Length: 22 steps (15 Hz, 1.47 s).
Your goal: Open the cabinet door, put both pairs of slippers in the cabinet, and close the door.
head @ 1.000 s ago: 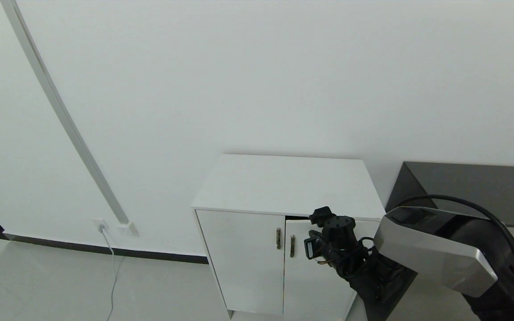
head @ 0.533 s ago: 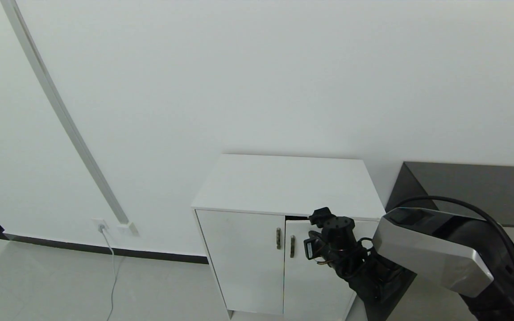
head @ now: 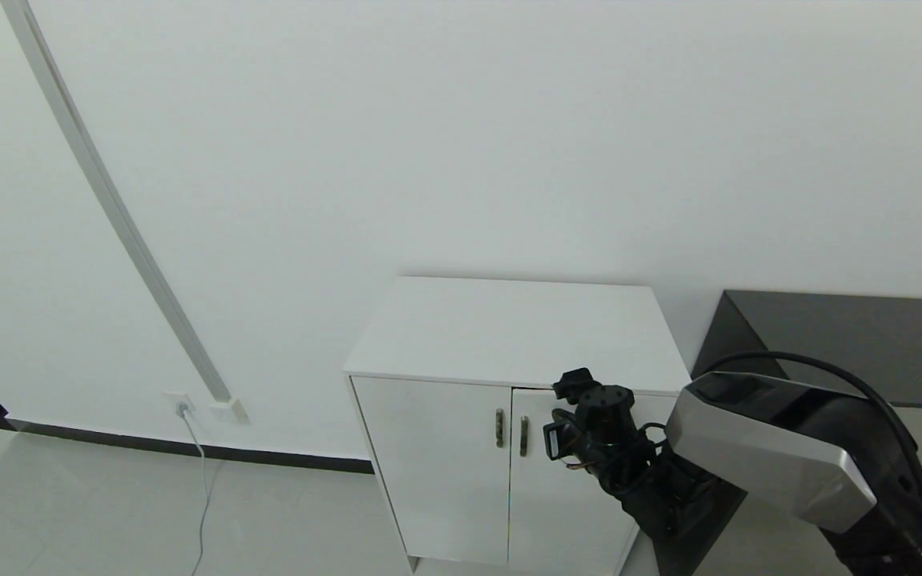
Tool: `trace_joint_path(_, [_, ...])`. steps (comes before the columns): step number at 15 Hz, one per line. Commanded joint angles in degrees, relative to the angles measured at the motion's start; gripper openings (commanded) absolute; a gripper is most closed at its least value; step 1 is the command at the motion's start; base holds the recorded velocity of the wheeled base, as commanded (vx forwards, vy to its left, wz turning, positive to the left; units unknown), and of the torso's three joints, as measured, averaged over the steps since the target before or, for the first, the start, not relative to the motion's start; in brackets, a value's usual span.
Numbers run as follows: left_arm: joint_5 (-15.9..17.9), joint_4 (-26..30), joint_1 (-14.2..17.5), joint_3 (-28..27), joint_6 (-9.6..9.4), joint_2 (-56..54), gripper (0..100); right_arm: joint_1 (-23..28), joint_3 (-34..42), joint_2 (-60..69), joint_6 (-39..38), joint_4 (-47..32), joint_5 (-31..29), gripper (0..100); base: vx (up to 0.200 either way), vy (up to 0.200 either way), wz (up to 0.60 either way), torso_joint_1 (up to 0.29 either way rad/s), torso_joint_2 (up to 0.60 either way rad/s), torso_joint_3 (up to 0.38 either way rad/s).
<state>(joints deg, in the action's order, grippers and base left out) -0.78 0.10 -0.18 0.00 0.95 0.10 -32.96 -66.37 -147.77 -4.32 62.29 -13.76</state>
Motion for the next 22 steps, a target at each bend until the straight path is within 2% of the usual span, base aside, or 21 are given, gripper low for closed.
trace_joint_path(1, [0.0, 0.0, 0.0, 0.0, 0.02, 0.1, 0, 0.0, -0.3, -0.4, 0.0, 0.0, 0.0, 0, 0.000, 0.000, 0.00, 0.000, 0.00, 0.000])
trace_joint_path(22, [0.0, 0.0, 0.0, 0.0, 0.02, 0.1, 0, 0.7, -3.6, -2.7, 0.3, 1.3, -0.6, 0, 0.000, 0.000, 0.00, 0.000, 0.00, 0.000])
